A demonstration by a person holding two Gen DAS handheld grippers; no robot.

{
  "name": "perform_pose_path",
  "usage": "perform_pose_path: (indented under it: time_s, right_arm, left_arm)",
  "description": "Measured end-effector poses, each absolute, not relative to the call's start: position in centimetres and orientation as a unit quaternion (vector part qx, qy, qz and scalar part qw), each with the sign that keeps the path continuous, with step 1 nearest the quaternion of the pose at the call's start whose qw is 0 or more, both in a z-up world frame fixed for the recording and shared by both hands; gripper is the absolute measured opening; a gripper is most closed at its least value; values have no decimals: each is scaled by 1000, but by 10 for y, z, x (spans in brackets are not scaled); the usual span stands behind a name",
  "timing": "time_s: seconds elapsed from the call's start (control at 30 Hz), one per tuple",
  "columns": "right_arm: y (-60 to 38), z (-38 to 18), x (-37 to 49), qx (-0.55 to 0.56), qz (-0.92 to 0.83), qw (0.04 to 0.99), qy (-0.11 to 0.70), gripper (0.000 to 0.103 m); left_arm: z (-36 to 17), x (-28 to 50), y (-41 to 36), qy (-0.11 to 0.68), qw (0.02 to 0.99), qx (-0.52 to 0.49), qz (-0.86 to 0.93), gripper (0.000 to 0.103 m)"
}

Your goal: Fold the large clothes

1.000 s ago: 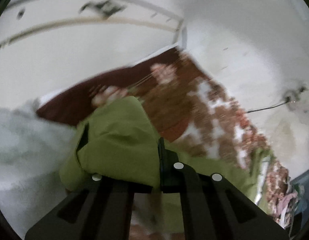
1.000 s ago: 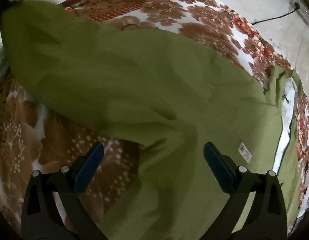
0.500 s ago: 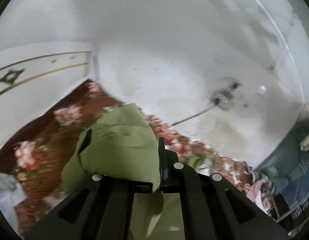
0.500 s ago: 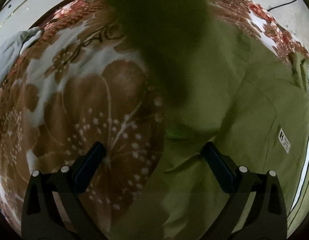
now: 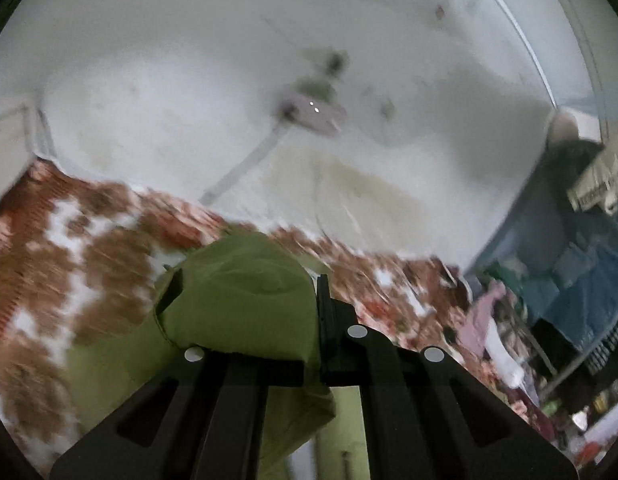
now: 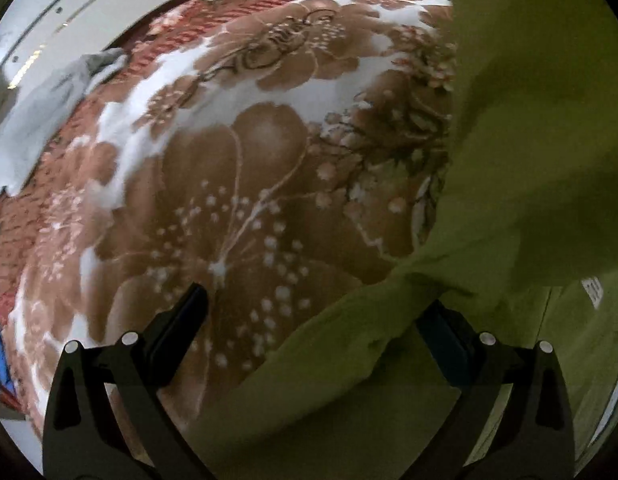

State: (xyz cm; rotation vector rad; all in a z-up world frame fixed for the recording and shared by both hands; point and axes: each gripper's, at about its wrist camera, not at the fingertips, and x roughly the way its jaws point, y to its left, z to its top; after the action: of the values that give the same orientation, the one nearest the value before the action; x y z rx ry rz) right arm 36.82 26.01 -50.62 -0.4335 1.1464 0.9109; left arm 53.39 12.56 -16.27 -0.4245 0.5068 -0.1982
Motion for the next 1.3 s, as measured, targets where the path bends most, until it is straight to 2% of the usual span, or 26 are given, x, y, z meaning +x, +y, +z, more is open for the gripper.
perform_pose_path:
  time_s: [0.13, 0.27, 0.43, 0.57, 0.6, 0.67, 0.7, 0.73, 0.77, 0.8, 0.87, 0.97, 1.03, 1.13, 1.3]
  right_arm:
    - [246, -507, 370, -164, 431, 715, 525, 99]
    - [238, -507, 366, -160, 444, 716, 514, 99]
    - [227, -506, 366, -147, 462, 714, 505, 99]
    - [218, -507, 364, -139, 476, 714, 494, 99]
    - [216, -507, 362, -139, 480, 714, 490, 99]
    - [211, -507, 359, -138, 488, 714, 483, 99]
    - [209, -506, 357, -137, 492, 714, 480, 99]
    - [205, -506, 356, -136, 497, 712, 477, 99]
    - [202, -506, 355, -135, 502, 709, 476, 99]
    - [200, -505, 355, -133, 507, 706, 476, 99]
    - [196, -503, 355, -126, 516, 698, 480, 99]
    - [186, -498, 354, -122, 525, 690, 483, 98]
    - [175, -493, 351, -122, 528, 689, 482, 98]
    - [159, -483, 341, -146, 524, 695, 471, 98]
    - [138, -464, 314, -202, 545, 681, 445, 98]
  left_arm:
    - [-220, 566, 36, 312, 924, -180, -126, 2]
    - [-288, 573, -54, 362, 917, -79, -145, 3]
    - [-367, 573, -126, 427, 889, 45, -161, 3]
    - [-412, 567, -162, 450, 870, 129, -156, 6]
    - [-422, 563, -173, 451, 865, 156, -154, 10]
    - [-440, 556, -194, 460, 847, 215, -157, 26]
    - [-448, 551, -207, 464, 835, 250, -158, 45]
    - [-456, 546, -220, 462, 824, 289, -157, 56]
    - [-461, 542, -227, 459, 815, 318, -154, 62]
    - [-469, 537, -238, 459, 797, 361, -152, 72]
    - [-485, 521, -258, 450, 755, 453, -152, 73]
    - [-495, 508, -271, 452, 712, 516, -150, 73]
    - [-493, 508, -272, 468, 698, 523, -143, 82]
    - [-498, 505, -275, 493, 663, 549, -127, 83]
    - [-460, 506, -276, 515, 684, 503, -118, 83]
